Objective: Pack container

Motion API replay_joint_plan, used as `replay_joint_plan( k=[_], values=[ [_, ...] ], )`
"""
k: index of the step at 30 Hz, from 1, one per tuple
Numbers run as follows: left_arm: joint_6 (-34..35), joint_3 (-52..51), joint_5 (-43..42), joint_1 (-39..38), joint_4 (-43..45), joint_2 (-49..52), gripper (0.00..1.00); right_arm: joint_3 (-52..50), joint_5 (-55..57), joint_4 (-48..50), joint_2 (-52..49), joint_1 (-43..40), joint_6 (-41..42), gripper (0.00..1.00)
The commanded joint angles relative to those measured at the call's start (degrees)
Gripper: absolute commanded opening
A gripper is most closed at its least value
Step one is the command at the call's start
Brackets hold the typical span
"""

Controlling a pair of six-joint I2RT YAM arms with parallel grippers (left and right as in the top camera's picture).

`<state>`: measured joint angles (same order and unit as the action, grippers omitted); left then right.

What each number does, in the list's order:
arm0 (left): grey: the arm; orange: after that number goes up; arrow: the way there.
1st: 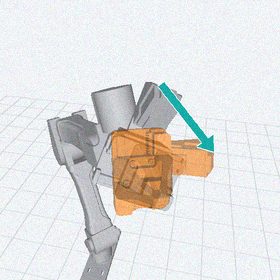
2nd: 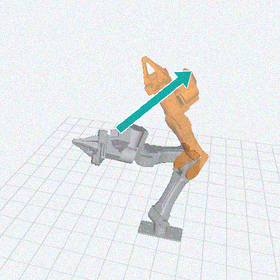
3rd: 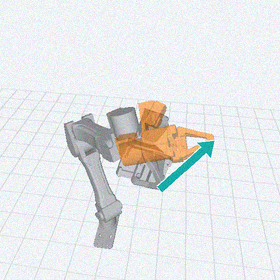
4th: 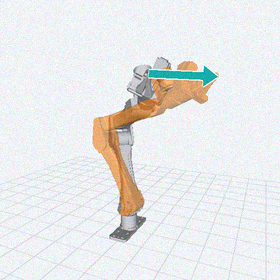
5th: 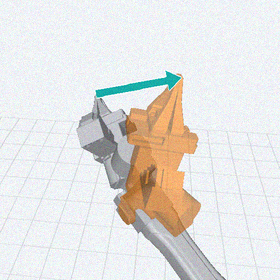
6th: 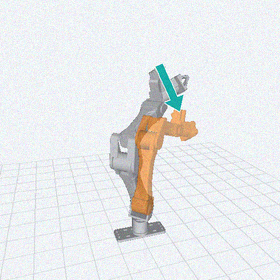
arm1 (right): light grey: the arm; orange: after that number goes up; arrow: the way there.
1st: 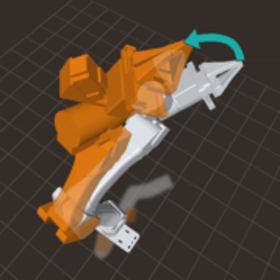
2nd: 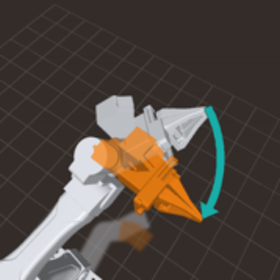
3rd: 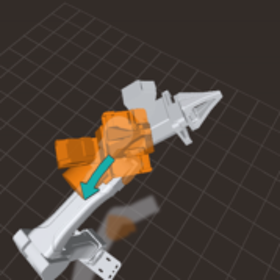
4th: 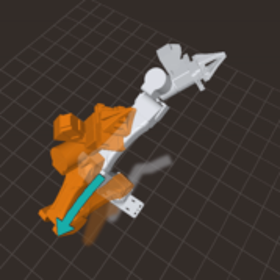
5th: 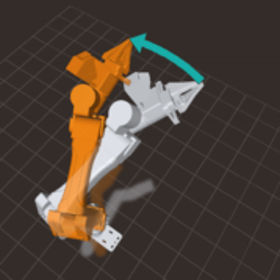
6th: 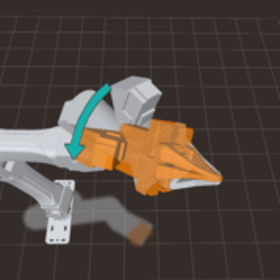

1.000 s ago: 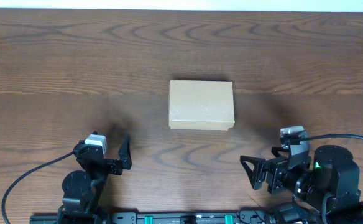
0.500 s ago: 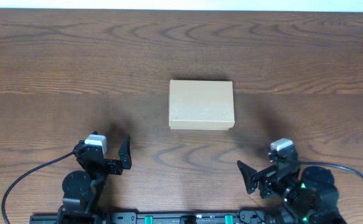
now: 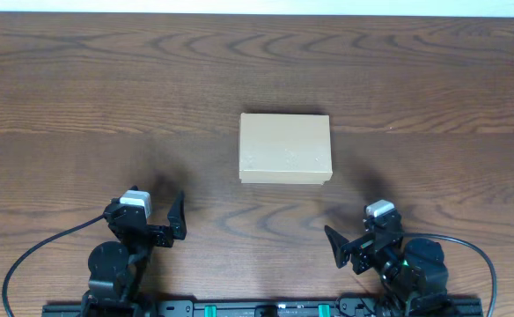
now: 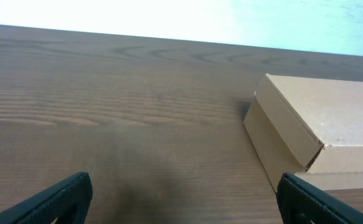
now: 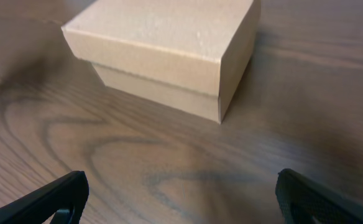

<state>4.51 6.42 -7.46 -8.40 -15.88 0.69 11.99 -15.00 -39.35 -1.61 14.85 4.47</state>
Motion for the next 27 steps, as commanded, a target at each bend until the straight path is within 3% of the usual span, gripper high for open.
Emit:
replay_joint_plan(
  k=[1,27],
  values=[
    [0.2,-1.5,0.4,0.2,-0.1,-0.4,0.95,-2.7,-1.7,1.5,1.3,0.9,0.0,0.99],
    [0.2,-1.5,0.4,0.2,-0.1,-0.4,0.95,-2.6,-1.5,1.6,1.3,0.9,0.6,0.99]
  ],
)
